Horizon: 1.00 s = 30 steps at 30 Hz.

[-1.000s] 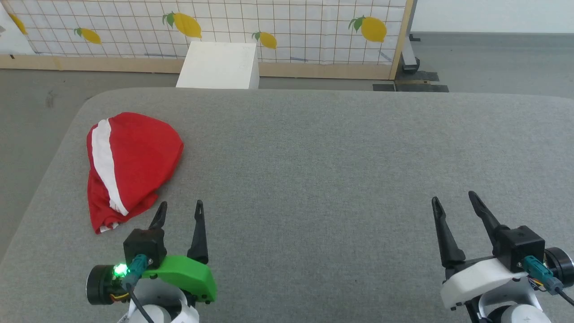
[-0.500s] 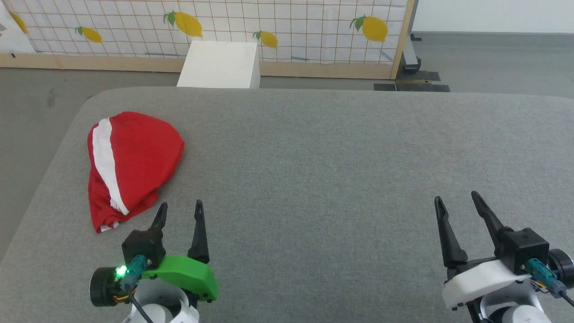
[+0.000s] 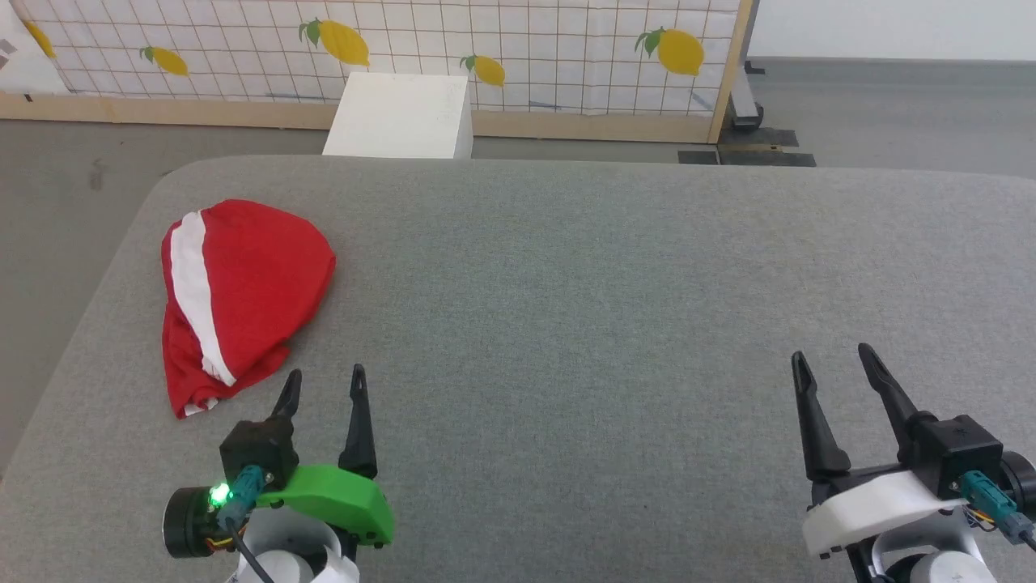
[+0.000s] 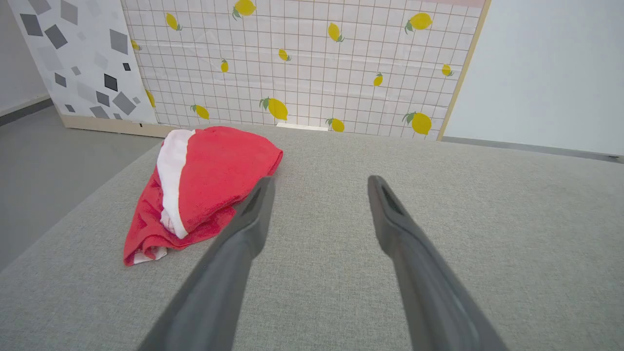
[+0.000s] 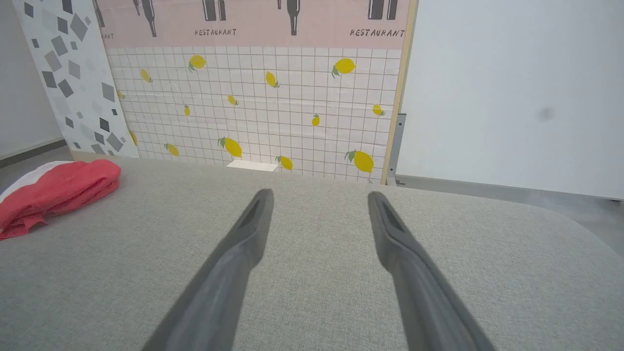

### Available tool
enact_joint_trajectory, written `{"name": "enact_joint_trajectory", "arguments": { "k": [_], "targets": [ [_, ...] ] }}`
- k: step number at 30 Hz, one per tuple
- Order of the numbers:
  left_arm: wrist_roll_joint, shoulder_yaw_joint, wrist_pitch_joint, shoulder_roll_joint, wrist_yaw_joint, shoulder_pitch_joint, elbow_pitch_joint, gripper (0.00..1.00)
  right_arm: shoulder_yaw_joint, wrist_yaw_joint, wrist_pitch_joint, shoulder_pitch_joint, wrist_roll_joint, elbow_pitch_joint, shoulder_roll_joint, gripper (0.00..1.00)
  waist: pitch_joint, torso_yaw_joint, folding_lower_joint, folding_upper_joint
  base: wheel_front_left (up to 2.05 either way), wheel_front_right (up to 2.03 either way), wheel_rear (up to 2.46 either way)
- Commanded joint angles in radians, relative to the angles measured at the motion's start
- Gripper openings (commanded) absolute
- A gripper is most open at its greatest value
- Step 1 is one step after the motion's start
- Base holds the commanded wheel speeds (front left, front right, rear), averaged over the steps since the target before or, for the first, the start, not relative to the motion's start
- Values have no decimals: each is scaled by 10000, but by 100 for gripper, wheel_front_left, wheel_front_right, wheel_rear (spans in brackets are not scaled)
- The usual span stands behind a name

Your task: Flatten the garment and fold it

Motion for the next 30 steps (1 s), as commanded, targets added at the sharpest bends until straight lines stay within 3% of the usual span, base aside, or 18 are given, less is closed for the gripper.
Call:
{"name": "enact_joint_trajectory", "arguments": {
  "k": [1, 30],
  "targets": [
    [-138, -12, -103, 66, 70, -187, 60, 100, -37, -10, -108, -178, 90, 36, 18, 100, 4, 8, 0, 0, 0, 0, 0],
    [-761, -248, -699, 93, 267, -368, 605, 100, -156, -14, -708, -251, 377, 222, 26, 100, -33, 72, 0, 0, 0, 0, 0]
  ]
}}
